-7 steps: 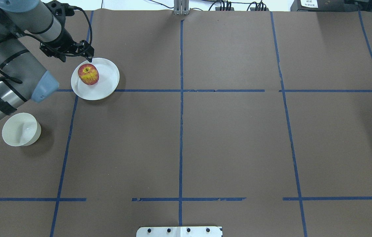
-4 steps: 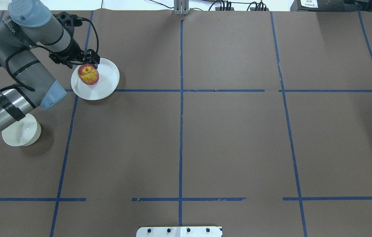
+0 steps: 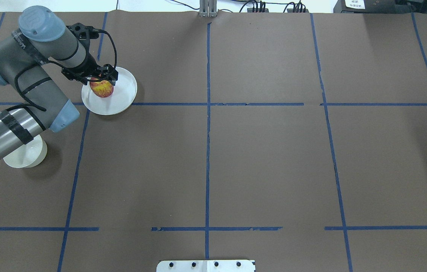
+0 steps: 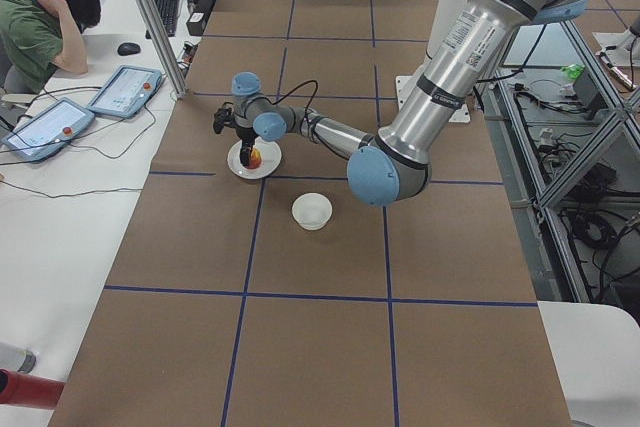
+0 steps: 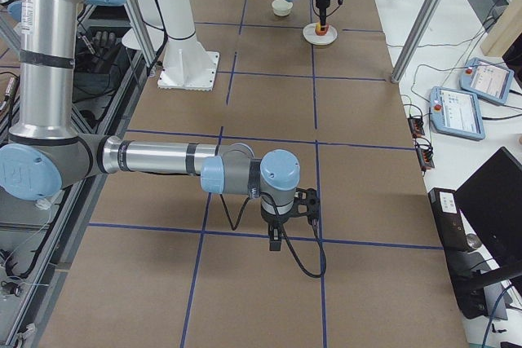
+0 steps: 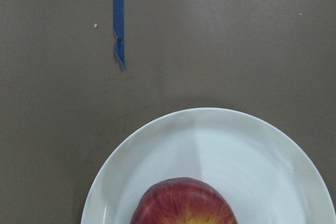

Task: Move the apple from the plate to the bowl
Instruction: 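Close the left gripper on the apple and lift it off the plate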

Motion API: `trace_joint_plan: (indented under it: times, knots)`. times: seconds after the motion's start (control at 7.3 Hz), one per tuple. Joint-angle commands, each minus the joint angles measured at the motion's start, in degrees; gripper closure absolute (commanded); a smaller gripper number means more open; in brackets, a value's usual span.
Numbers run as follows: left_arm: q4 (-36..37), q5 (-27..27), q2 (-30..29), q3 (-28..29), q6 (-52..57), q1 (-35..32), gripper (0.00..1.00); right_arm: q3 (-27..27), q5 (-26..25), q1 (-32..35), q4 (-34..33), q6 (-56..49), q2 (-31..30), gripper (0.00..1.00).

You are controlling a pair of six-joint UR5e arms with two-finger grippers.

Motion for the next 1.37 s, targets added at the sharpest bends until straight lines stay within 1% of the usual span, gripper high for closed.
trace_joint_plan:
  times: [0.0,0.14,0.27,0.41,0.68,0.82,0.96,1.1,1.23]
  knots:
    - [-1.2,0.0,0.0,1.5,0.0,0.8,0.0,0.0,0.0,0.0,0.0,0.0,0.0,0.0]
    - [-2.0,0.0,0.0,2.3,0.0,1.2,0.01,0.0,0.0,0.0,0.0,0.0,0.0,0.0]
    - [-2.0,0.0,0.0,2.2,0.0,1.3,0.06,0.0,0.0,0.0,0.0,0.0,0.0,0.0]
    - [-2.0,0.0,0.0,2.2,0.2,1.2,0.12,0.0,0.0,0.0,0.0,0.0,0.0,0.0]
    - [-1.6,-0.5,0.0,1.5,0.7,-0.1,0.45,0.0,0.0,0.0,0.0,0.0,0.0,0.0]
    - [-0.8,-3.0,0.0,0.6,0.6,-2.0,0.7,0.0,0.0,0.0,0.0,0.0,0.0,0.0]
    - [-0.6,-6.1,0.2,0.0,0.6,-3.8,0.81,0.0,0.0,0.0,0.0,0.0,0.0,0.0]
    - [1.0,-6.5,1.8,-4.4,0.7,-5.8,0.81,0.0,0.0,0.0,0.0,0.0,0.0,0.0]
    - [5.3,-6.5,5.3,-11.5,1.2,-6.6,0.81,0.0,0.0,0.0,0.0,0.0,0.0,0.0]
